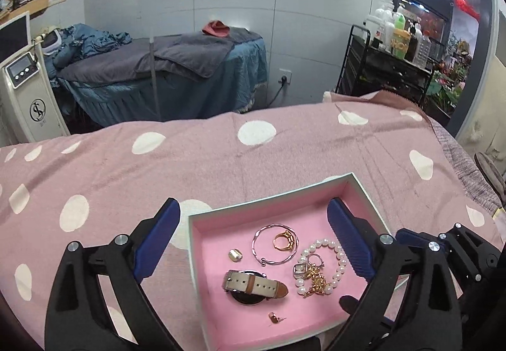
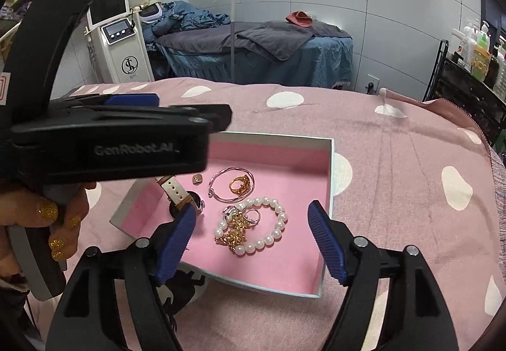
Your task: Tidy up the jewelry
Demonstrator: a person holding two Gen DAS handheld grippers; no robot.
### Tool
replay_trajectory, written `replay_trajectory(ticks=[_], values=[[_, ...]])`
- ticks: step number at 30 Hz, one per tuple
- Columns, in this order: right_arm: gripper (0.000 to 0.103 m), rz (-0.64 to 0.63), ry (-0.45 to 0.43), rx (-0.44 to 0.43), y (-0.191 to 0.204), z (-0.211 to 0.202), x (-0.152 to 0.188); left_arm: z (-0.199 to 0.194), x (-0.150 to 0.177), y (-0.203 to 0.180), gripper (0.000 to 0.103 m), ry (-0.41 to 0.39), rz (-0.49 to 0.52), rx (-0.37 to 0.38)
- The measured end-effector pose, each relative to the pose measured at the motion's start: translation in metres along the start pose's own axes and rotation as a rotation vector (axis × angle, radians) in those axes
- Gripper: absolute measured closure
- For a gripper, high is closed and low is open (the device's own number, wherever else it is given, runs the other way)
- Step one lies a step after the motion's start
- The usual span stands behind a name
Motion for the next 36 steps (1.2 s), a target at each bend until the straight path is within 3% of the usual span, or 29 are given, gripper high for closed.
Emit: replay_trajectory(ticks=[9, 17, 20, 27, 36], values=[[0.012, 0.029, -0.112, 0.052, 0.002, -0.063, 0.014, -0.096, 0.020, 0.028, 0.006, -0.200, -0.046, 0.004], [0.007, 0.015, -0.220, 0.109, 0.023, -0.127, 0.045, -0.176, 0.086, 0.033, 0.006, -0.307, 0.001, 0.003], [0.007, 0.008, -0.256, 0.137, 0.033, -0.152, 0.063, -0.205, 0.117, 0.036, 0.006, -0.352, 0.001, -0.030], [0.006, 0.007, -0.314, 0.175, 0.061, -0.206, 0.109, -0.262, 0.192, 0.039, 0.006, -0.373, 0.010, -0.041], [0.006, 0.016, -0.341, 0.240, 0.080, -0.255, 0.159, -0.310, 0.256, 0.048, 0.006, -0.351, -0.075, -0.074]])
Point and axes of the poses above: each gripper's, at about its wrist camera, not at the fingertips, and z roughly the way its jaws point, y to its left, x to its underside, the point moved 6 cm from there along z, roughly the way its jaws point, and after that the axes turned 15 degrees about -z, right-handed, at the moved point
